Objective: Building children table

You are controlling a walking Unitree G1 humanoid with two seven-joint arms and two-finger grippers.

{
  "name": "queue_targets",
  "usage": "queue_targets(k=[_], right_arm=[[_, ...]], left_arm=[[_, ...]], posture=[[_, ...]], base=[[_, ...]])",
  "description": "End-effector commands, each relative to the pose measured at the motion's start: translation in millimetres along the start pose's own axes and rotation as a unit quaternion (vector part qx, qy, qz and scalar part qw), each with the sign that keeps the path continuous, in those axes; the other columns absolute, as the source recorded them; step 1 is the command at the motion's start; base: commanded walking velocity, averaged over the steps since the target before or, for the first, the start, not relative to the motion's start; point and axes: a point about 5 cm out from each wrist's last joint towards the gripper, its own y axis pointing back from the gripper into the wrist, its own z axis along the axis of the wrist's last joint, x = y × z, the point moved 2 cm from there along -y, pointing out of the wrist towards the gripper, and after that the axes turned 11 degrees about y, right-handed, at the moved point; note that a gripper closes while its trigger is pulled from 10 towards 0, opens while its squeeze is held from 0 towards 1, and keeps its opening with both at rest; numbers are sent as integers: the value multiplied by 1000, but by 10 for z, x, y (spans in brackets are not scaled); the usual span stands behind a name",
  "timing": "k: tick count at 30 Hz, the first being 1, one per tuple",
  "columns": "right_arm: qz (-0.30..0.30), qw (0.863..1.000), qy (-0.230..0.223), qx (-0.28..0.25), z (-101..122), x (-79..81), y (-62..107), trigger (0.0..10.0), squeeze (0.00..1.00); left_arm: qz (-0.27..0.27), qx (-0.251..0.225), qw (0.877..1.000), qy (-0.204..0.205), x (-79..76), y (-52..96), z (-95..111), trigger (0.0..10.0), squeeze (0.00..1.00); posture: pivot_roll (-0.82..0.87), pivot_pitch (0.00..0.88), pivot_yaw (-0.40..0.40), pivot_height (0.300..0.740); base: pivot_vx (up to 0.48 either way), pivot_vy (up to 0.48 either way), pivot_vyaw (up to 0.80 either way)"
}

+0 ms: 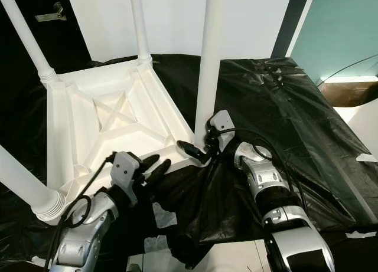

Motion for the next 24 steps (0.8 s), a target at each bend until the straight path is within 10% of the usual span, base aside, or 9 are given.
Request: queue_targets(k=[1, 2, 3, 18, 19, 21, 22, 24], right_arm=[[21, 1000, 17, 4, 25, -3, -44, 3490, 0], [21, 1000, 17, 4, 25, -3, -44, 3490, 0], [26, 999, 20, 6, 28, -20, -46, 0, 0], [-38, 998, -2, 50, -169, -32, -41, 0, 0], [-49, 997, -6, 52, -179, -31, -46, 5882, 0], [-59, 997, -5, 55, -190, -28, -52, 5882, 0], [-75, 995, -11, 61, -209, -27, -55, 10000, 0], [-100, 992, -23, 68, -239, -14, -59, 10000, 0]], left_arm=[[49, -8, 999, -4, 47, -16, -5, 10000, 0], [49, -8, 999, -4, 47, -16, -5, 10000, 0], [47, -7, 999, -5, 37, -25, -2, 10000, 0], [52, -12, 998, -25, 46, -8, -7, 10000, 0], [53, -13, 998, -24, 52, -3, 0, 10000, 0], [53, -11, 998, -13, 62, 5, -2, 10000, 0], [53, -5, 999, -2, 76, 15, -13, 10000, 0], [55, -1, 999, 3, 91, 24, -19, 10000, 0]], posture=[[123, 0, -26, 740], [123, 0, -26, 740], [122, 0, -27, 740], [128, 0, -37, 740], [128, 0, -37, 740], [128, 0, -34, 740], [124, 0, -33, 740], [121, 0, -31, 740]], base=[[0, 0, 0], [0, 0, 0], [0, 0, 0], [0, 0, 0], [0, 0, 0], [0, 0, 0], [0, 0, 0], [0, 0, 0]])
